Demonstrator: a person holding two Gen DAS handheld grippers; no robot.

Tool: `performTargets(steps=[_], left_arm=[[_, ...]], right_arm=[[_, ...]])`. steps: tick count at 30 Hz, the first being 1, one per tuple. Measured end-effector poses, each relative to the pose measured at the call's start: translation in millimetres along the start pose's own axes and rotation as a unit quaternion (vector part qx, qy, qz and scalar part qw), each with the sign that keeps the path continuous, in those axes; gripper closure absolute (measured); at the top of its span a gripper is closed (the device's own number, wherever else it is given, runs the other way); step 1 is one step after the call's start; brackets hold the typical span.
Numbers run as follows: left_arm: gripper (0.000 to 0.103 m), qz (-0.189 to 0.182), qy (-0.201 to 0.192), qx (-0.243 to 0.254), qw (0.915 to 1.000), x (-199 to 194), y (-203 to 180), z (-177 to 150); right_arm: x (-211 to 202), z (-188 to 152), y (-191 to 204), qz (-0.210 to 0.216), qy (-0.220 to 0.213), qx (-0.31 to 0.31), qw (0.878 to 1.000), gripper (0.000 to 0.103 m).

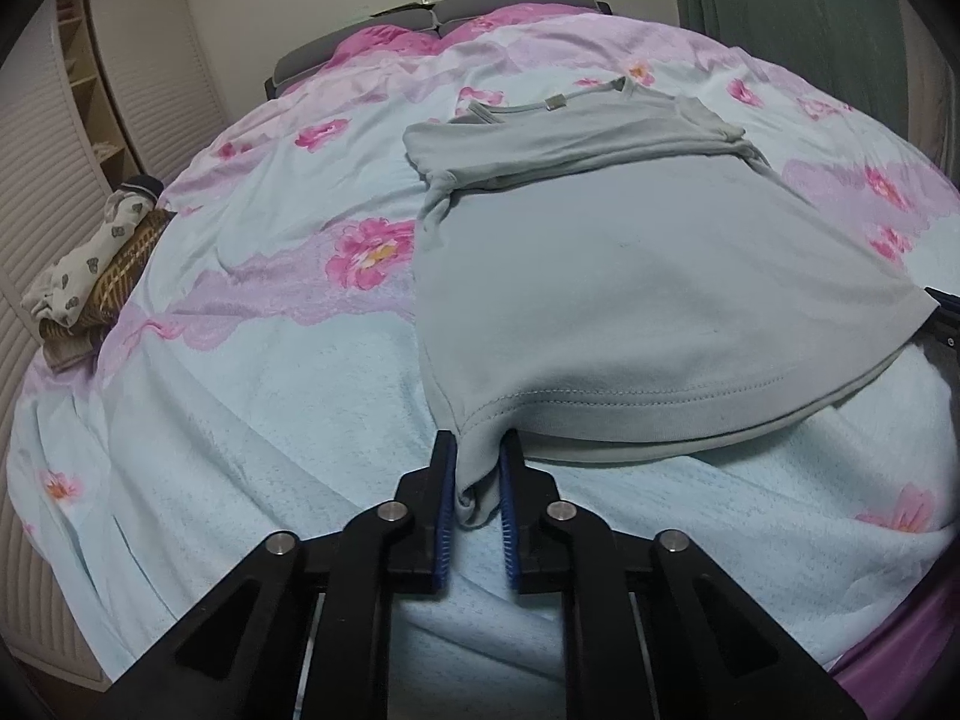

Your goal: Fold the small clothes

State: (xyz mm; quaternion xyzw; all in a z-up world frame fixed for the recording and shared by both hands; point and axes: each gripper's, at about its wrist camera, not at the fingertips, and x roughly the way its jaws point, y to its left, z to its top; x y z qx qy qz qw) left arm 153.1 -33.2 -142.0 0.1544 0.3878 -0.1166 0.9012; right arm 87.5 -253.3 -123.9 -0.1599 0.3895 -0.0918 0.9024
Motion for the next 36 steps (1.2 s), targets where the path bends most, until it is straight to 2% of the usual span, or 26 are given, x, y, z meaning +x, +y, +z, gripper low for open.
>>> performTargets(steps=[6, 10, 15, 21, 30, 36], left_arm=[[0.091, -0.003, -0.01, -0.015, 0.9998, -7.8, 8.6, 8.9], [0.092, -0.005, -0.032, -0.027, 0.9991, -20.5, 15.4, 23.4], [0.092, -0.005, -0.068, -0.043, 0.9967, -28.6, 27.6, 56.8], [0.092, -0.005, -0.114, -0.055, 0.9919, -24.7, 42.2, 113.1], [0.092, -0.011, -0.126, -0.07, 0.9895, 32.9, 58.3, 195.3], [0.092, -0.012, -0.098, -0.082, 0.9917, 95.3, 68.6, 227.7]], right_arm=[[-15.4, 10.5, -9.8, 0.013, -0.025, 0.025, 0.999, 0.097], [-23.9, 22.9, -18.6, 0.02, -0.043, 0.041, 0.998, 0.097], [-25.1, 50.7, -35.5, 0.025, -0.069, 0.067, 0.995, 0.097], [-9.6, 99.1, -59.0, 0.023, -0.104, 0.091, 0.99, 0.097], [63.5, 179.9, -89.0, 0.037, -0.112, 0.116, 0.986, 0.097], [126.4, 215.1, -90.9, 0.049, -0.09, 0.106, 0.989, 0.097]])
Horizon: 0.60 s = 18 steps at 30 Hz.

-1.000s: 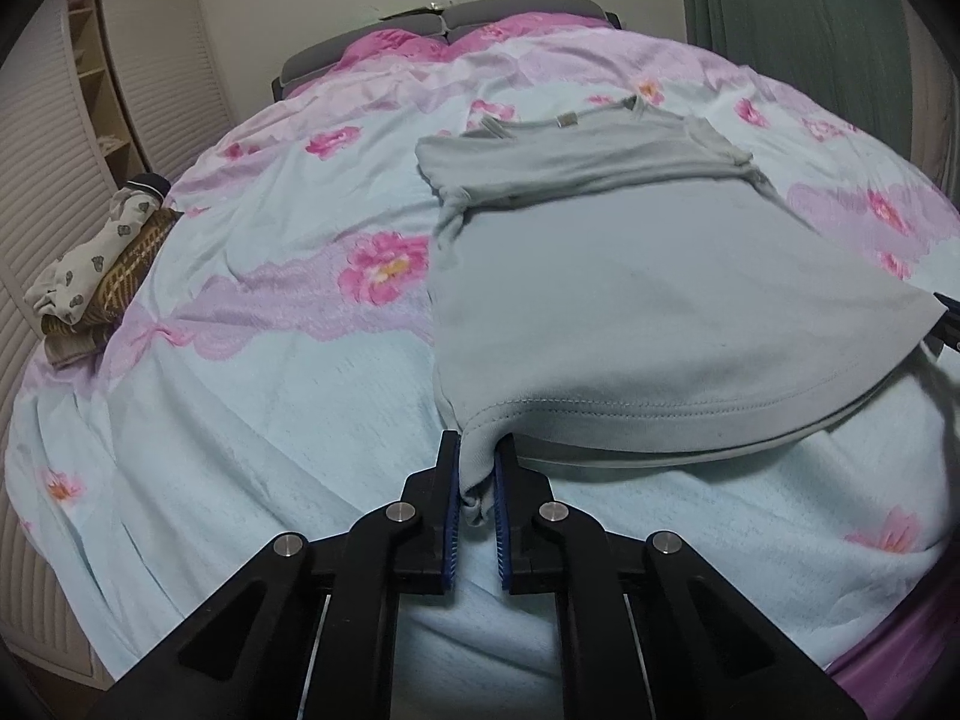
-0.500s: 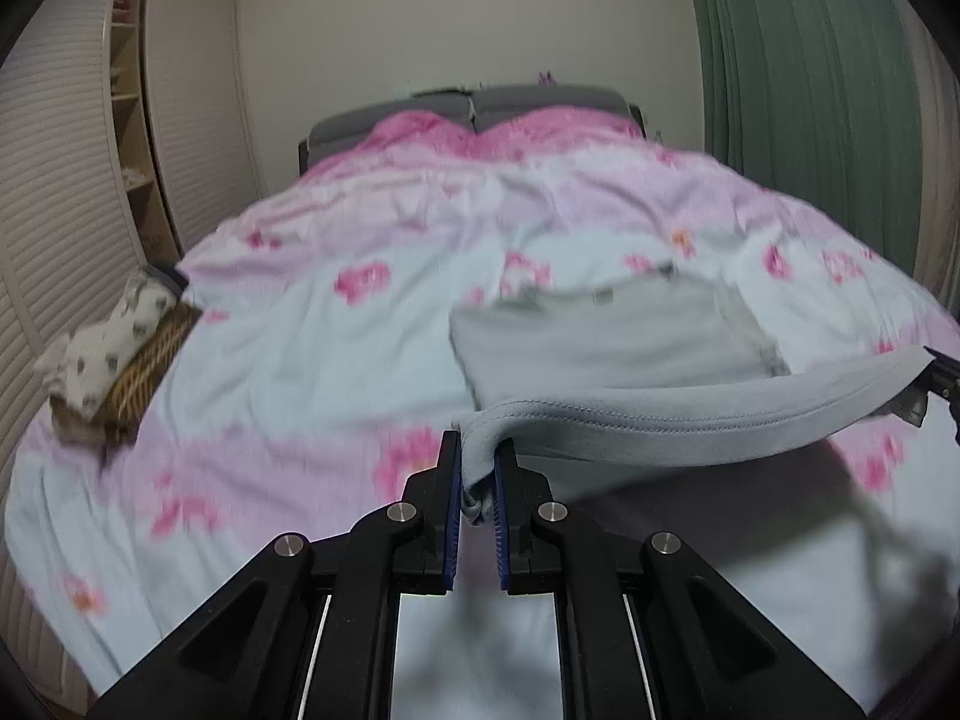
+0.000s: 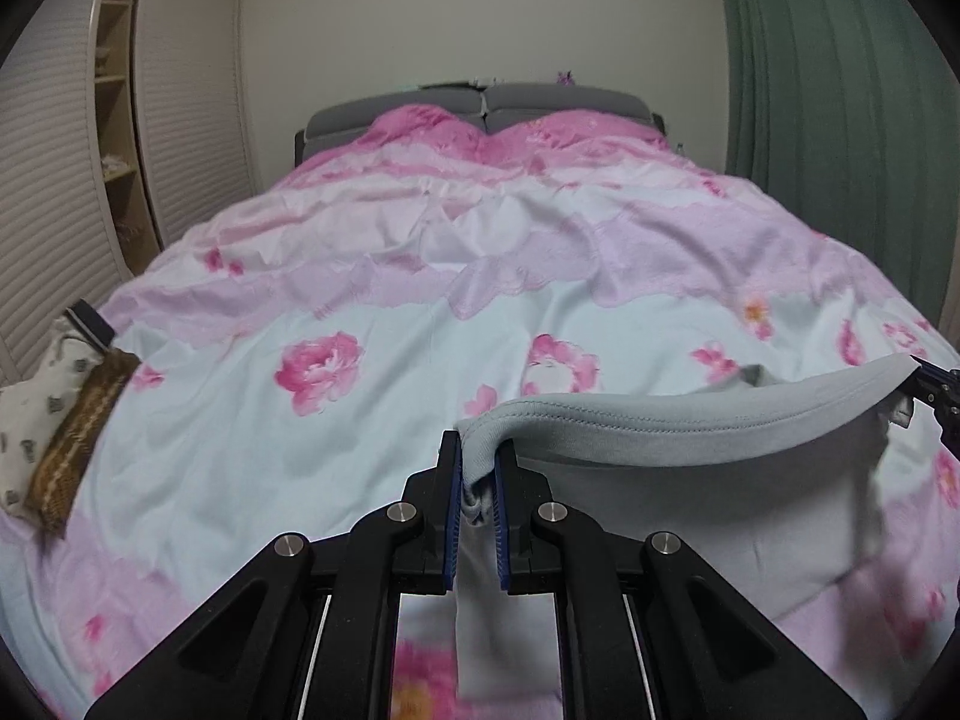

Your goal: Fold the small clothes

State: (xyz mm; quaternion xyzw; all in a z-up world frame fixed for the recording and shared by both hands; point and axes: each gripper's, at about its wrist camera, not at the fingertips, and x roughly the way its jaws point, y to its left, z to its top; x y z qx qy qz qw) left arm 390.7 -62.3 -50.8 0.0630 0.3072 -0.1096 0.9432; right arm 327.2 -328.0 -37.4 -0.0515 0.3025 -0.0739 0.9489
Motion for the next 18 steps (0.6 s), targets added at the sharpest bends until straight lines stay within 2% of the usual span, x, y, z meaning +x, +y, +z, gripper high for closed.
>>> performTargets(steps=[6, 11, 12, 13, 14, 15, 16, 18], left_arm=[[0.092, 0.005, 0.049, 0.001, 0.9988, 60.9, -0.8, -5.9], [0.09, 0.008, 0.072, 0.002, 0.9974, 82.8, -2.2, -17.0], [0.085, 0.01, 0.073, 0.004, 0.9973, 84.4, -2.5, -17.4], [0.078, 0.016, 0.072, 0.006, 0.9973, 85.9, -2.8, -16.7], [0.075, 0.02, 0.07, 0.005, 0.9973, 86.7, -2.0, -15.4], [0.07, 0.023, 0.068, 0.002, 0.9974, 86.4, -0.3, -13.4], [0.066, 0.025, 0.066, -0.002, 0.9975, 85.9, 1.7, -10.7], [0.06, 0.033, 0.059, -0.007, 0.9977, 84.1, 6.7, -3.1]], right_arm=[[68.6, -1.8, -1.4, 0.024, 0.06, 0.008, 0.998, 0.097], [101.3, -11.5, -4.3, 0.04, 0.089, 0.026, 0.995, 0.095], [104.6, -11.2, -5.8, 0.039, 0.091, 0.031, 0.995, 0.09], [106.9, -9.9, -6.9, 0.034, 0.092, 0.034, 0.995, 0.077], [107.7, -7.9, -8.7, 0.024, 0.088, 0.038, 0.995, 0.068], [106.7, -5.0, -11.4, 0.012, 0.079, 0.042, 0.996, 0.051], [105.0, -2.0, -13.9, 0.006, 0.072, 0.045, 0.996, 0.042], [100.2, 4.3, -19.7, 0.001, 0.061, 0.054, 0.997, 0.042]])
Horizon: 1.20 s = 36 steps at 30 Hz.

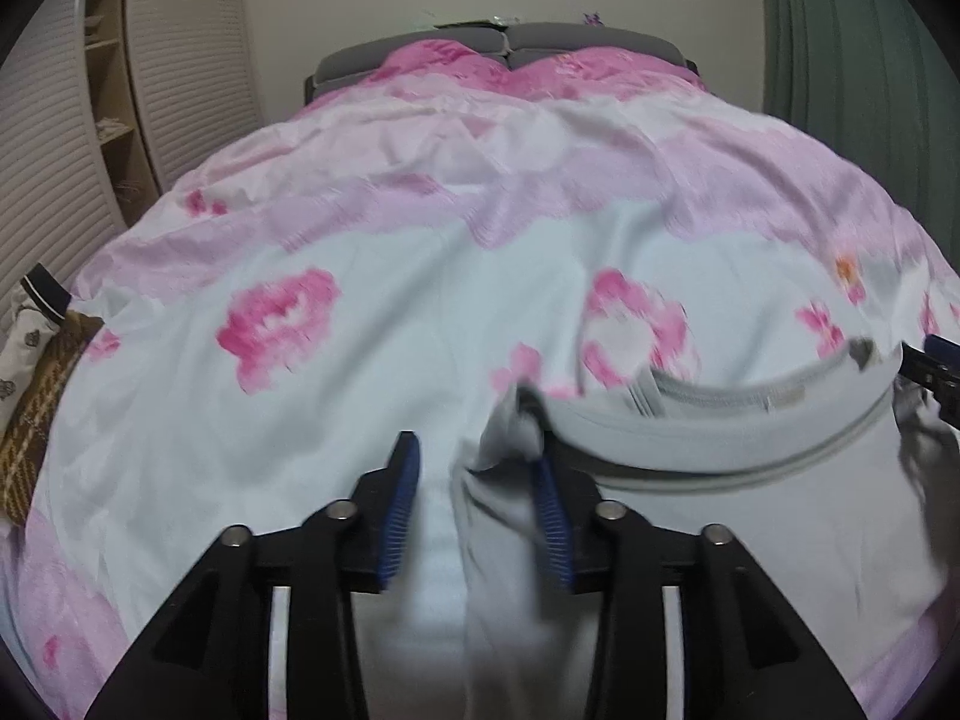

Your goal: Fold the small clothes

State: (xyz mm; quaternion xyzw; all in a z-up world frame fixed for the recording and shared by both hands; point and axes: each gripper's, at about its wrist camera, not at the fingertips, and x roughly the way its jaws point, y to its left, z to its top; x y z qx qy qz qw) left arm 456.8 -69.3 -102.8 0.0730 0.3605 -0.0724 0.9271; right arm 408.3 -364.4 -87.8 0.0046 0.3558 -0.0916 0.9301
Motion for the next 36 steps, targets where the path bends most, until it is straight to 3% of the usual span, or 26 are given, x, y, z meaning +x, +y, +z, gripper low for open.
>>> performTargets(steps=[6, 11, 13, 17, 24, 32, 36], left_arm=[[0.058, 0.015, -0.016, 0.005, 0.9997, -24.8, 8.1, 4.3], [0.058, -0.03, 0.0, 0.026, 0.9992, -43.8, -9.5, -19.2], [0.058, -0.056, 0.013, 0.042, 0.9975, -40.1, -23.8, -26.2], [0.058, -0.078, 0.035, 0.073, 0.9937, -19.8, -48.5, -26.1], [0.058, -0.065, 0.041, 0.046, 0.996, 16.4, -40.7, -3.5], [0.058, -0.036, 0.014, 0.016, 0.9991, 27.9, -20.0, 26.2], [0.058, -0.04, 0.015, 0.001, 0.9991, 19.2, -8.7, 22.7]], right_arm=[[-31.3, -2.8, -1.1, 0.0, -0.019, -0.001, 1.0, 0.042], [-40.8, -26.2, 25.9, 0.074, 0.008, -0.026, 0.997, 0.048], [-35.6, -32.4, 39.3, 0.087, 0.023, -0.042, 0.995, 0.058], [-18.5, -36.1, 63.0, 0.094, 0.045, -0.068, 0.992, 0.06], [8.0, -16.6, 62.7, 0.088, 0.048, -0.031, 0.994, 0.06], [20.8, 17.5, 41.7, 0.051, 0.014, 0.009, 0.999, 0.06], [4.7, 12.5, 29.4, 0.061, 0.011, 0.028, 0.998, 0.06]])
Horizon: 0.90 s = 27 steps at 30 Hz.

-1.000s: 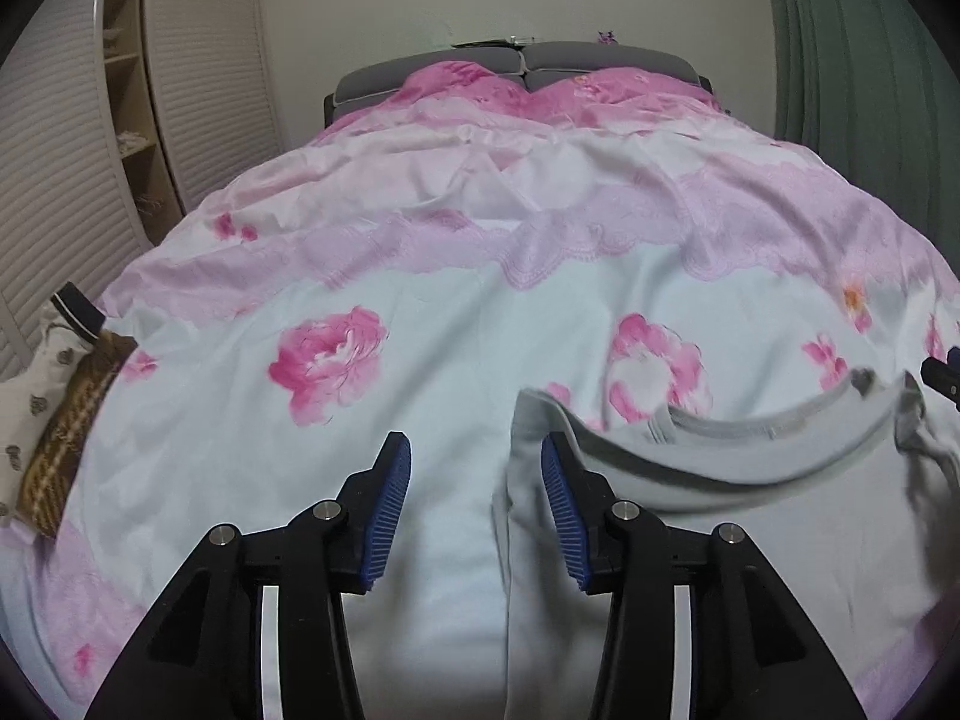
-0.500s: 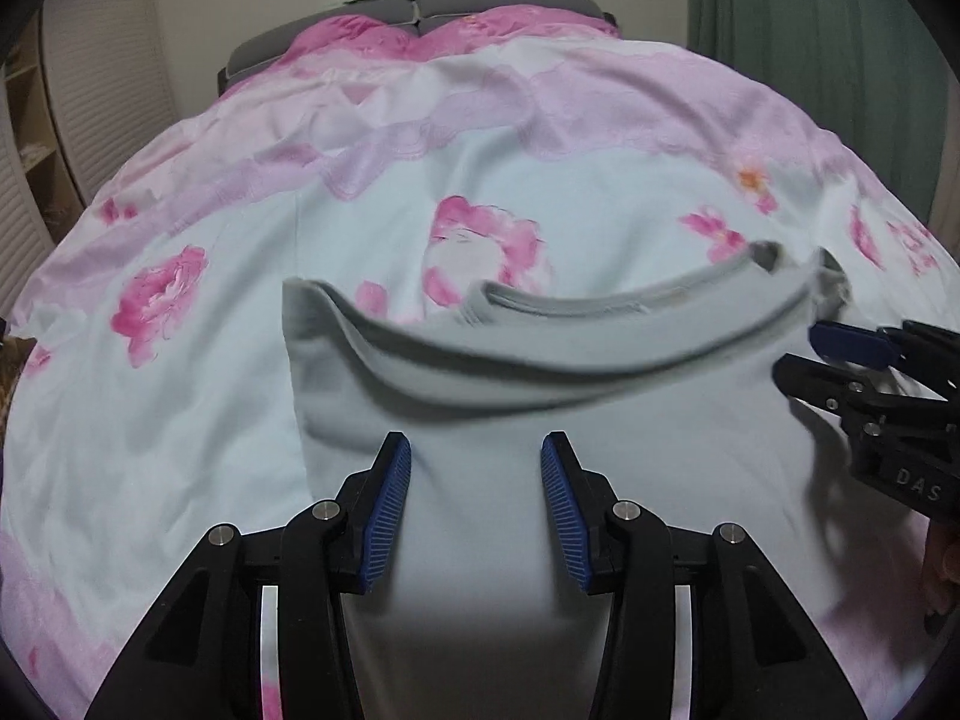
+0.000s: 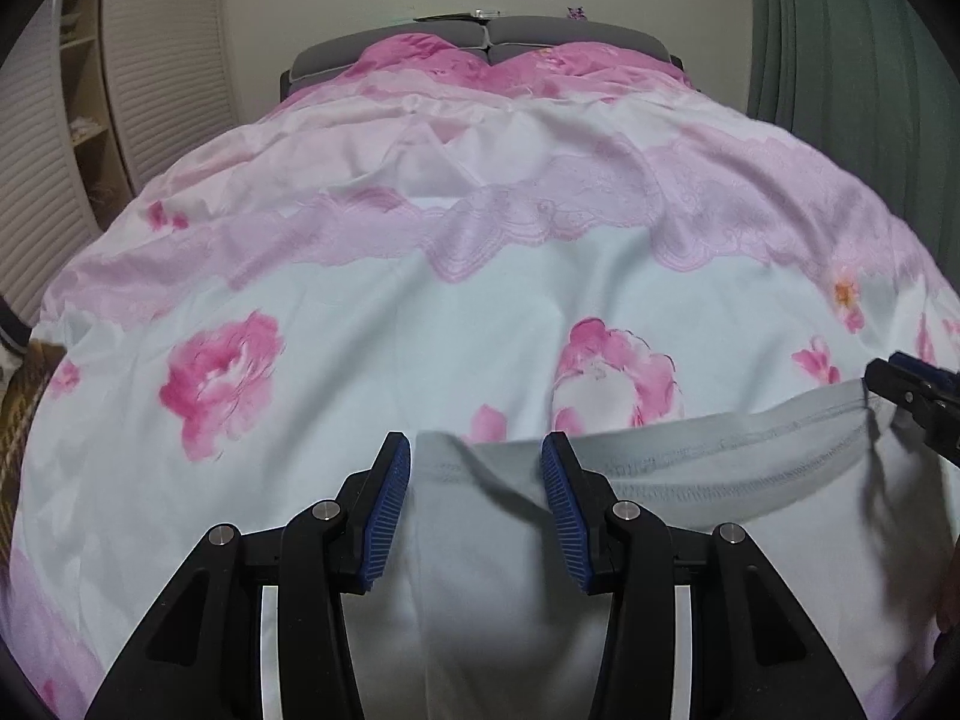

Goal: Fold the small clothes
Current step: 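Lift the hem with both tools and fold it up onto the collar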

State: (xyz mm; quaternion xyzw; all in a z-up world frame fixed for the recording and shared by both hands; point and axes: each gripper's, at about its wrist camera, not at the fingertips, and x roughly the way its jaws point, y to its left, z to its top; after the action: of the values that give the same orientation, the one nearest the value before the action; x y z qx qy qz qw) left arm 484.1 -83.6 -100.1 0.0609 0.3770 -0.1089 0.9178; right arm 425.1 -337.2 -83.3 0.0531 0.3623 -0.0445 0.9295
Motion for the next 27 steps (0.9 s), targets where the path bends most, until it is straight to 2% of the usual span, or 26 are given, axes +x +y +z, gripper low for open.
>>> performTargets(steps=[5, 7, 9, 14, 21, 27], left_arm=[[0.058, -0.03, 0.006, 0.012, 0.9995, -20.6, -12.1, -24.0], [0.058, -0.041, 0.016, 0.031, 0.9985, -20.5, -23.2, -33.7], [0.058, -0.037, 0.026, 0.047, 0.9979, -14.3, -32.2, -39.3], [0.058, -0.027, 0.036, 0.043, 0.9981, 6.5, -32.2, -28.3], [0.057, -0.009, 0.019, 0.029, 0.9994, 22.4, -22.8, 2.9], [0.058, -0.006, 0.018, 0.014, 0.9997, 9.9, -5.0, -6.2]], right_arm=[[-16.7, -37.0, 9.6, 0.014, 0.031, -0.033, 0.999, 0.06], [-13.2, -49.5, 10.7, 0.006, 0.044, -0.046, 0.998, 0.06], [-8.4, -54.4, 12.3, -0.008, 0.043, -0.057, 0.997, 0.06], [11.6, -32.5, 10.6, -0.029, 0.034, -0.057, 0.997, 0.06], [28.3, 7.1, -13.5, -0.047, 0.014, -0.021, 0.999, 0.06], [8.9, -0.3, -47.1, -0.039, 0.011, 0.029, 0.999, 0.059]])
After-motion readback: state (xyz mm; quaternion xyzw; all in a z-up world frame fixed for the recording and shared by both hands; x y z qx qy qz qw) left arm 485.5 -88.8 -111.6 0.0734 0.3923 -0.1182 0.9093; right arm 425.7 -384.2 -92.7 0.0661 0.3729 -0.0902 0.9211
